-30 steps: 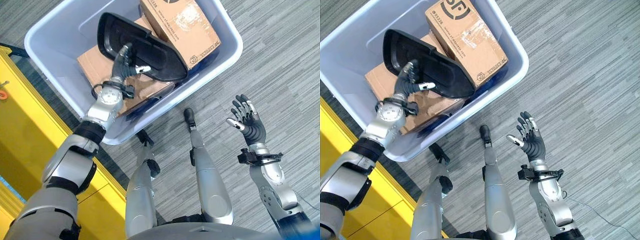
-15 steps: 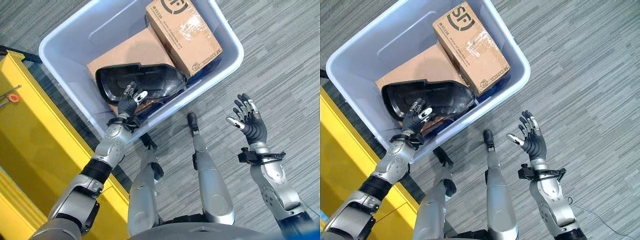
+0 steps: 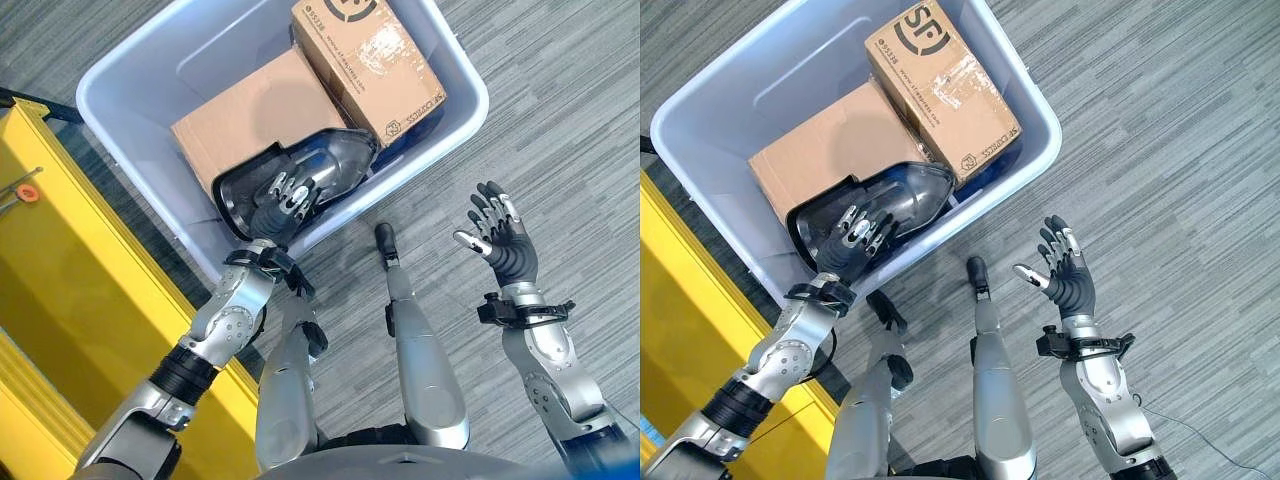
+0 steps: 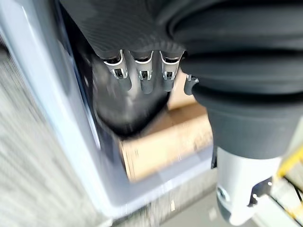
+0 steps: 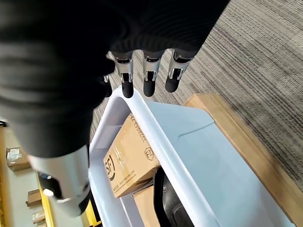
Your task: Move parts from the plastic box to the shelf.
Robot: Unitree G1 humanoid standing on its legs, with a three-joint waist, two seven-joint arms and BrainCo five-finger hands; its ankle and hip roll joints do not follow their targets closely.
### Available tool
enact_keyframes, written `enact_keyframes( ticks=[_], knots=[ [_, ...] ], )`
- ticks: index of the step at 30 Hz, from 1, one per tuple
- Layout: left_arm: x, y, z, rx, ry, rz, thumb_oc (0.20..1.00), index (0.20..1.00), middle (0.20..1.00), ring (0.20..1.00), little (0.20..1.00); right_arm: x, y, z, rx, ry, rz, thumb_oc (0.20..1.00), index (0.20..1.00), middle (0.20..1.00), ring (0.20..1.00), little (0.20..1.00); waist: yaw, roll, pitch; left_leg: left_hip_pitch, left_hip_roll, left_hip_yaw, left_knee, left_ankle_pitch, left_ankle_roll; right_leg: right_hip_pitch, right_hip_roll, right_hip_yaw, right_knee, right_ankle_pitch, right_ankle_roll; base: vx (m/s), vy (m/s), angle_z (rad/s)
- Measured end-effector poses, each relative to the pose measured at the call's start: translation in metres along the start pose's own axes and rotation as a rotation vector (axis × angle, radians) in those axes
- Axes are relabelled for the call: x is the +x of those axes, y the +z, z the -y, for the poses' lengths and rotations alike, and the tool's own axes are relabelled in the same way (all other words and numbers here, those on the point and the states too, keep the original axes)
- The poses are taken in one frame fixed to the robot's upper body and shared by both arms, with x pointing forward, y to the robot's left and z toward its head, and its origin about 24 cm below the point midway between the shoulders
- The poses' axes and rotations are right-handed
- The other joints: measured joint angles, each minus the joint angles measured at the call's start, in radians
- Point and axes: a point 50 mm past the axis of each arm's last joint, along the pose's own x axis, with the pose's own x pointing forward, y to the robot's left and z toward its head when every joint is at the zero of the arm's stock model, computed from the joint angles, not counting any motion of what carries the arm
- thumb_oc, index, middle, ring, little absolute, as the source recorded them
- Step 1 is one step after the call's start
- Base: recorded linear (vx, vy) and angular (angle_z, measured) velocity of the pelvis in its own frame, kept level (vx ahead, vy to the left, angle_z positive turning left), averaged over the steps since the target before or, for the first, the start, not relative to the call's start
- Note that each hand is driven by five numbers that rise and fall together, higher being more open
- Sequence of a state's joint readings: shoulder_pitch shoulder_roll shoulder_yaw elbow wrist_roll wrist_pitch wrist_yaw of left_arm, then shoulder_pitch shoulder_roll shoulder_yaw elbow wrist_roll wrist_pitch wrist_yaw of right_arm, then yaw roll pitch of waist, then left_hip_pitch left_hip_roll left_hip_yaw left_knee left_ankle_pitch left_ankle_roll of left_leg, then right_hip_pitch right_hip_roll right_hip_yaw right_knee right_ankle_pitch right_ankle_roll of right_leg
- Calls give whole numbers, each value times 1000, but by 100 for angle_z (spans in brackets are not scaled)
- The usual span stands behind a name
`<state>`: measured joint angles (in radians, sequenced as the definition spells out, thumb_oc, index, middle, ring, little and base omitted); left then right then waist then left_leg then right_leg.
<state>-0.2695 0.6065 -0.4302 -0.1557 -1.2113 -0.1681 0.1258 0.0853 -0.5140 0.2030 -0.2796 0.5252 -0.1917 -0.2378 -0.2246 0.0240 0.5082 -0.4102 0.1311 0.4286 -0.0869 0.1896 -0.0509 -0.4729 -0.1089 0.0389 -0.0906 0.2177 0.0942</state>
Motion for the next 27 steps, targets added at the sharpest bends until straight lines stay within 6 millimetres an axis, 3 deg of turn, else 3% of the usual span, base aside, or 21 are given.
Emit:
enact_keyframes(
  ticks=[10, 13, 16, 19, 21, 23, 27],
  knots=[
    [-4, 18, -4, 31, -31, 41, 1000, 1000, 1000, 1000, 1000, 2, 7, 7, -46, 34, 20, 1000, 1000, 1000, 1000, 1000, 15, 3, 0, 34, 0, -2, 0, -3, -4, 35, 0, 0, 0, -8, -3, 0, 0, 0],
    [-6, 39, 3, 118, -68, 137, 1000, 1000, 1000, 1000, 1000, 0, 9, 10, -71, 43, 28, 1000, 1000, 1000, 1000, 1000, 22, 7, -1, 57, 1, -6, 0, -3, -4, 60, 1, -1, 0, -10, -3, 3, -1, 1],
    [-7, 66, 9, 279, -85, 287, 1000, 1000, 1000, 1000, 1000, -1, 10, 12, -92, 51, 37, 1000, 1000, 1000, 1000, 1000, 25, 8, -1, 58, 1, -8, 1, -3, -4, 63, 0, -1, 0, -10, -3, 3, -2, 1],
    [-9, 91, 13, 582, -29, 454, 1000, 1000, 1000, 1000, 1000, -4, 11, 18, -102, 45, 39, 1000, 1000, 1000, 1000, 1000, 26, 10, -3, 58, 2, -10, 1, -3, -4, 64, 2, -2, 0, -10, -3, 0, 0, 0],
    [-10, 95, 15, 707, -14, 491, 1000, 1000, 1000, 1000, 1000, -5, 12, 20, -109, 43, 44, 1000, 1000, 1000, 1000, 1000, 27, 17, -7, 58, 7, -11, 1, -3, -4, 64, 2, -3, 0, -10, -3, 0, 0, 0],
    [-10, 99, 18, 1013, 7, 538, 1000, 1000, 1000, 1000, 1000, -5, 15, 22, -115, 50, 60, 1000, 1000, 1000, 1000, 1000, 26, 20, -8, 58, 7, -11, 2, -3, -4, 65, 3, -3, 0, -10, -3, 0, 0, 0],
    [-8, 96, 13, 1286, 75, 574, 1000, 1000, 1000, 1000, 1000, -4, 17, 22, -115, 52, 77, 1000, 1000, 1000, 1000, 1000, 24, 22, -10, 58, 8, -11, 2, -3, -4, 65, 4, -3, 0, -10, -3, 0, 0, 0]
  ],
)
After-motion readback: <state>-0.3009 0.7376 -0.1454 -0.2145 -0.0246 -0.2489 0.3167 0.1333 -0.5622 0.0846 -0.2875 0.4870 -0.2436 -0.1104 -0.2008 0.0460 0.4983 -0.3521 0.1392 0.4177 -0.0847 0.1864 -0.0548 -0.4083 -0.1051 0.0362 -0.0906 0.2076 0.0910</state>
